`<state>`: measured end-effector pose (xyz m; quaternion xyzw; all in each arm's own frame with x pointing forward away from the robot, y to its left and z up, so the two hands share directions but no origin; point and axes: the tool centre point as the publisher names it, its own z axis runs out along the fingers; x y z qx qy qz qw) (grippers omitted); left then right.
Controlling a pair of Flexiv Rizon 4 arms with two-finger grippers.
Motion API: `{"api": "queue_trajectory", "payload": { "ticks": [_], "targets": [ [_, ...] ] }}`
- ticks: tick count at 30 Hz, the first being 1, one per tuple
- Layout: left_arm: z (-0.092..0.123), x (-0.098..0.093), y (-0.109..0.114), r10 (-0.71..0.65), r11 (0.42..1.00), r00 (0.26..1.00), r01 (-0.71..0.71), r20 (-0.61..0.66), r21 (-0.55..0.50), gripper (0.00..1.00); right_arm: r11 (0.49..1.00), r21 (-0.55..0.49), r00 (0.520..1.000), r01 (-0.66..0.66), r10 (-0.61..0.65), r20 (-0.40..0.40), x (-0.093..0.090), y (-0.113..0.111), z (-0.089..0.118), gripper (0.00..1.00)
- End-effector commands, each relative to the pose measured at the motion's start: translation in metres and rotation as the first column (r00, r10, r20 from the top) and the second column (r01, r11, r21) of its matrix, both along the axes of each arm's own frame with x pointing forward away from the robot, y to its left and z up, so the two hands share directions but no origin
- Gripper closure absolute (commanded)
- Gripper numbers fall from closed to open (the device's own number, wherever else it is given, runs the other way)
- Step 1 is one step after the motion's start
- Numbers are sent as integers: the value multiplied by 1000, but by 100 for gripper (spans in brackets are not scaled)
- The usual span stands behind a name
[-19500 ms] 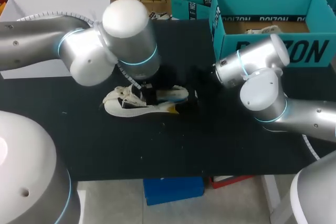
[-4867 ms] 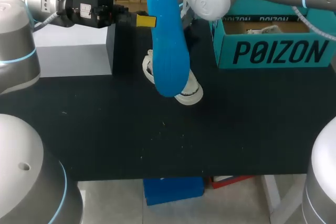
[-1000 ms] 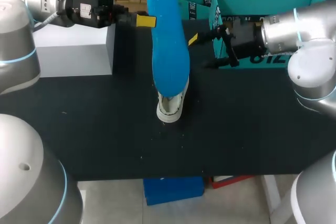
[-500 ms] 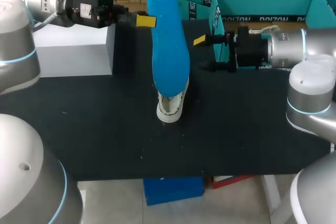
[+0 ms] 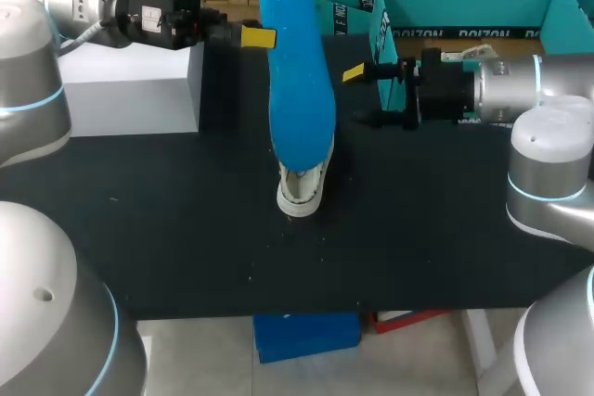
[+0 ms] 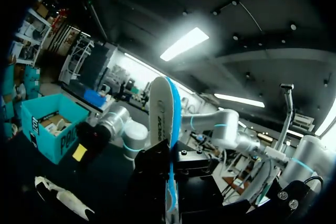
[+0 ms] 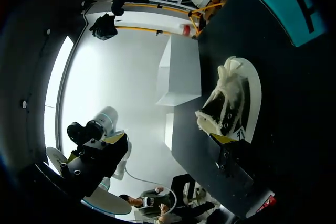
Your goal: Take the shoe out of the shoebox, open the shoe tongue, remove and reinsert the insole, then place the shoe into the shoebox
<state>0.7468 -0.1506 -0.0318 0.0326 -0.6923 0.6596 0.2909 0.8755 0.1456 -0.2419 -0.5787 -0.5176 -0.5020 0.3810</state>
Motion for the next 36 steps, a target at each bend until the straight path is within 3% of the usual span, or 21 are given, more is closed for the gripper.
{"api": "queue_trajectory", "payload": {
  "ticks": [1, 5, 9, 34, 36],
  "targets": [
    [1, -8, -2, 100, 995, 946, -104, 307, -4, 100, 1000, 1, 1000, 2, -2, 2, 1, 2, -1, 0],
    [-7, -17, -2, 163, 984, 795, -172, 584, -40, 100, 1000, 1, 1000, 2, -2, 2, 1, 2, -1, 0],
    [-23, -29, -4, 167, 983, 616, -168, 769, -79, 100, 1000, 1, 1000, 2, -2, 2, 1, 2, -1, 0],
    [-29, -33, -5, 167, 983, 605, -164, 778, -83, 100, 1000, 1, 1000, 2, -2, 2, 1, 2, -1, 0],
    [-34, -44, -5, 150, 986, 532, -141, 833, -88, 100, 1000, 1, 1000, 2, -2, 2, 1, 2, -1, 0]
  ]
}}
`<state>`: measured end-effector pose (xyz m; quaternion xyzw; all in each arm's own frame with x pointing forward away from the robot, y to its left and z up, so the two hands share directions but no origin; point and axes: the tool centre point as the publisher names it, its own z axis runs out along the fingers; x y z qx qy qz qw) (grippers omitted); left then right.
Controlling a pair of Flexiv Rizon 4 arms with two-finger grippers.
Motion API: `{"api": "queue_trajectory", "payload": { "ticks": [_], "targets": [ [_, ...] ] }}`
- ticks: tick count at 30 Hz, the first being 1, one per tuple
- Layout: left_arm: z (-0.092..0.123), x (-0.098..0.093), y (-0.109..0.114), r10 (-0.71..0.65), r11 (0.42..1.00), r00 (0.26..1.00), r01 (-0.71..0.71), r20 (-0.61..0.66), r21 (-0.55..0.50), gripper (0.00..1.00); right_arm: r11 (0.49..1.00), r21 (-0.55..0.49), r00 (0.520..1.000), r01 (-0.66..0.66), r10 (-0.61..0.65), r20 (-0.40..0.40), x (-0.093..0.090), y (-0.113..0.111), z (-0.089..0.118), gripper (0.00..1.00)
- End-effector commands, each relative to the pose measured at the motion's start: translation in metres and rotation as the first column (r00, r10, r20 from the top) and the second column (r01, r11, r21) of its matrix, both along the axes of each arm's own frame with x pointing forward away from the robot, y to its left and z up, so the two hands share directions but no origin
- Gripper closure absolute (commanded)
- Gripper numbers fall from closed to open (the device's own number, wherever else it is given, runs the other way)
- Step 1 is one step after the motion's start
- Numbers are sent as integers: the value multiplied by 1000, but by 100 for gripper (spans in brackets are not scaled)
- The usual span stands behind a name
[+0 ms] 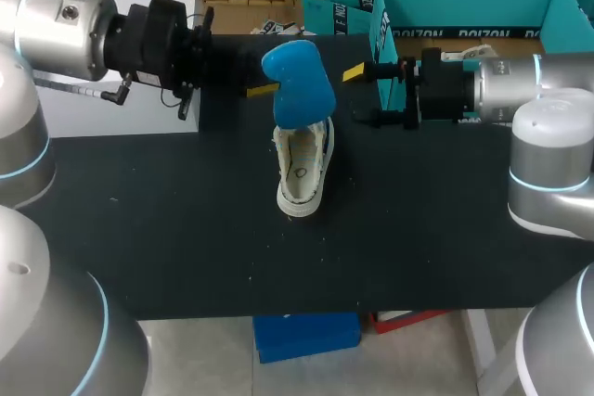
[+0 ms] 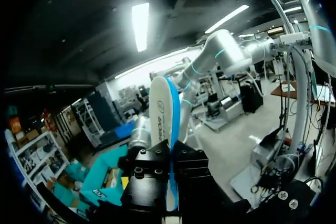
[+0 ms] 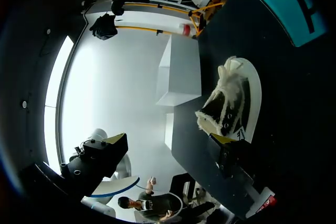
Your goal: Take the shoe out of the shoebox, open the shoe tongue, remove and reinsert the insole, then place the shoe into the shoebox
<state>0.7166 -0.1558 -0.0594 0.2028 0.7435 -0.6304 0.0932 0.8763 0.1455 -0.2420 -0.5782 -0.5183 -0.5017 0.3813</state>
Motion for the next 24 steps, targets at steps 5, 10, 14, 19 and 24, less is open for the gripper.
{"api": "queue_trajectory", "payload": {
  "ticks": [5, 10, 14, 19, 24],
  "targets": [
    [-39, -36, 20, 14, 999, 967, -22, 253, 31, 100, 1000, 1, 1000, 4, -4, 1, 0, 2, -1, 0],
    [-67, -58, 39, 27, 999, 920, -17, 392, -28, 100, 1000, 1, 1000, 4, -4, 1, 0, 2, -1, 0],
    [-88, -75, 48, -6, 999, 817, -19, 577, 36, 100, 1000, 1, 1000, 4, -4, 1, 0, 2, -1, 0],
    [-116, -85, 50, 0, 1000, 749, -2, 663, 1, 100, 1000, 1, 1000, 4, -4, 1, 0, 2, -1, 0],
    [-134, -86, 47, -23, 999, 638, -4, 770, 34, 100, 1000, 1, 1000, 4, -4, 1, 0, 2, -1, 0]
  ]
}}
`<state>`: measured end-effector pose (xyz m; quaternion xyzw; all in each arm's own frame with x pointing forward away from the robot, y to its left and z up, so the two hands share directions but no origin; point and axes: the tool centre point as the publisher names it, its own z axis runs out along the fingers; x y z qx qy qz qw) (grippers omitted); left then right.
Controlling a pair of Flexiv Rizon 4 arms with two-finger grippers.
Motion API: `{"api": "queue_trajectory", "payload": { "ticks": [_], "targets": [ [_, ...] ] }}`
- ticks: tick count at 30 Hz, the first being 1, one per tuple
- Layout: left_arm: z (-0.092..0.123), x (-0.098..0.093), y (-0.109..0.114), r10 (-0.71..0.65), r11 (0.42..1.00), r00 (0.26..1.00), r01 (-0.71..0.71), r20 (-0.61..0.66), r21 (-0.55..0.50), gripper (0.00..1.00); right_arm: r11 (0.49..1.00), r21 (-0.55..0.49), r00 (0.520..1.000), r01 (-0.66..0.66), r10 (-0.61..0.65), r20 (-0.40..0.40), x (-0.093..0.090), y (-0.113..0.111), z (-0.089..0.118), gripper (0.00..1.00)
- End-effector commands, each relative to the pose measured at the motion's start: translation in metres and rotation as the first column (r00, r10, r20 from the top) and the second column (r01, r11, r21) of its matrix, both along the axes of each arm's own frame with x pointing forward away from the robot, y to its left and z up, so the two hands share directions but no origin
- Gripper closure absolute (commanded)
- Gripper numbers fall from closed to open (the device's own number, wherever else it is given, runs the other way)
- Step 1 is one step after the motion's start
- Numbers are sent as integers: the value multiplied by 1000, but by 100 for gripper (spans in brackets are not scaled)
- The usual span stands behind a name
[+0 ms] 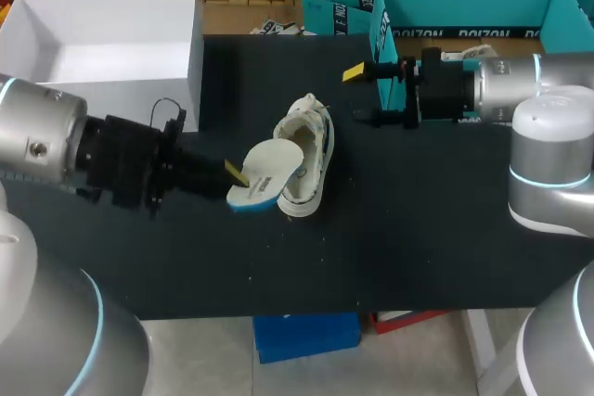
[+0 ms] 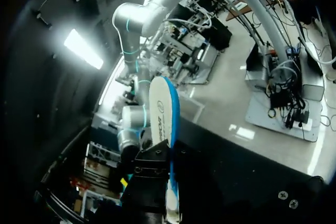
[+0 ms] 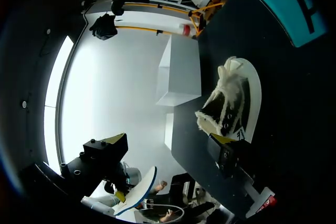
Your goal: Take the shoe out of the shoebox, open the shoe tongue, remove and reinsert the insole, then place the shoe into the shoebox
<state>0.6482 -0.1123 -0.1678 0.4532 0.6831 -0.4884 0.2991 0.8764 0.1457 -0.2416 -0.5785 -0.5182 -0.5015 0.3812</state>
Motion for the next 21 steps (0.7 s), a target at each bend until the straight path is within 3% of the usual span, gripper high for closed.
{"api": "queue_trajectory", "payload": {
  "ticks": [1, 6, 8, 21],
  "targets": [
    [-28, -17, 3, 67, 991, 984, -47, 163, -125, 100, 1000, 2, 1000, 4, -4, 2, 0, 1, -2, 0],
    [-43, -10, -2, 92, 987, 972, -61, 215, -149, 100, 1000, 2, 1000, 4, -4, 2, 0, 1, -2, 0],
    [-51, -5, -3, 108, 984, 984, -86, 143, -154, 100, 1000, 2, 1000, 4, -4, 2, 0, 1, -2, 0],
    [-51, -5, -3, 108, 984, 984, -86, 143, -154, 100, 1000, 2, 1000, 4, -4, 2, 0, 1, -2, 0]
  ]
}}
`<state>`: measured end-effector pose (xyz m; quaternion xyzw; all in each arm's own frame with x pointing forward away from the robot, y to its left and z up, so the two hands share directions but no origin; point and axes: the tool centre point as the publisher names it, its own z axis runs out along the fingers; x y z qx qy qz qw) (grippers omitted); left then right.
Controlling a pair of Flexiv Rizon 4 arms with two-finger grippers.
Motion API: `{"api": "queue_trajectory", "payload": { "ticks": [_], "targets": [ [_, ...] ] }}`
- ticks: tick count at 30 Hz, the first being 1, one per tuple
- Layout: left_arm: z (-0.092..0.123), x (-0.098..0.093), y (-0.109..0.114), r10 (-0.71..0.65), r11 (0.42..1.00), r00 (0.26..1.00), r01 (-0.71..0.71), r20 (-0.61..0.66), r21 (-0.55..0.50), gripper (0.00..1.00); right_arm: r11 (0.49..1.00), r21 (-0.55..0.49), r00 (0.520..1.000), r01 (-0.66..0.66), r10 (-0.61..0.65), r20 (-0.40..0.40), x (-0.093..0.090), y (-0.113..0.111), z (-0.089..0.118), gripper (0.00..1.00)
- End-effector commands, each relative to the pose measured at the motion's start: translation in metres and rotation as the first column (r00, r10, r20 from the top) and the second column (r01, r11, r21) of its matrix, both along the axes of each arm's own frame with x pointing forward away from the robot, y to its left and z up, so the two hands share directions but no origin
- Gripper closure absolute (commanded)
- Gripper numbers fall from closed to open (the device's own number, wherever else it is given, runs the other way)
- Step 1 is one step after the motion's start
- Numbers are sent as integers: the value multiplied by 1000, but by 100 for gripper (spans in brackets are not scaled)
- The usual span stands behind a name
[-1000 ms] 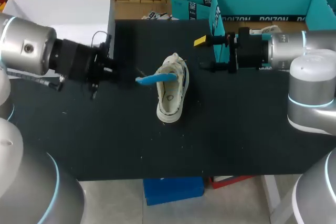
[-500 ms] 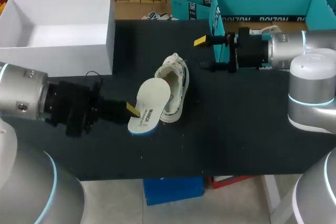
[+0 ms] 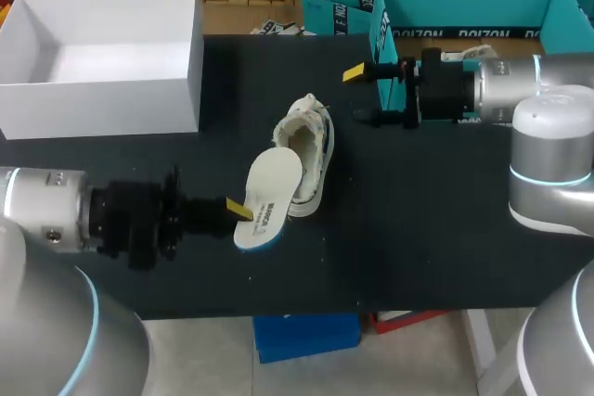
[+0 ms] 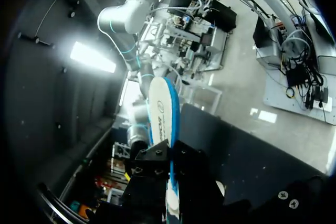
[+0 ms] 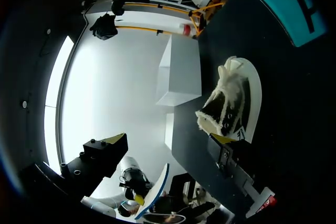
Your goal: Take the shoe out of the shoebox, open the shoe tongue, remove and reinsert the insole, then place the shoe into the shoebox
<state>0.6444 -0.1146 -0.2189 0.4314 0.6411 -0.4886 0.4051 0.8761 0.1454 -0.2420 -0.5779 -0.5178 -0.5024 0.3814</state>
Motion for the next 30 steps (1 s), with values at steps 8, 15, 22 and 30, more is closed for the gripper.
{"api": "queue_trajectory", "payload": {
  "ticks": [8, 15, 22, 30],
  "targets": [
    [-18, -4, -21, -34, 999, 986, 33, 161, 7, 100, 1000, 0, 1000, 3, -3, 1, 0, 2, -1, 0],
    [-41, 10, -27, -41, 999, 960, 47, 278, -12, 100, 1000, 0, 1000, 3, -3, 1, 0, 2, -1, 0],
    [-54, 36, -27, -66, 997, 915, 76, 398, -9, 100, 1000, 0, 1000, 3, -3, 1, 0, 2, -1, 0],
    [-57, 82, -37, -61, 998, 874, 55, 481, 26, 100, 1000, 0, 1000, 3, -3, 1, 0, 2, -1, 0]
  ]
}}
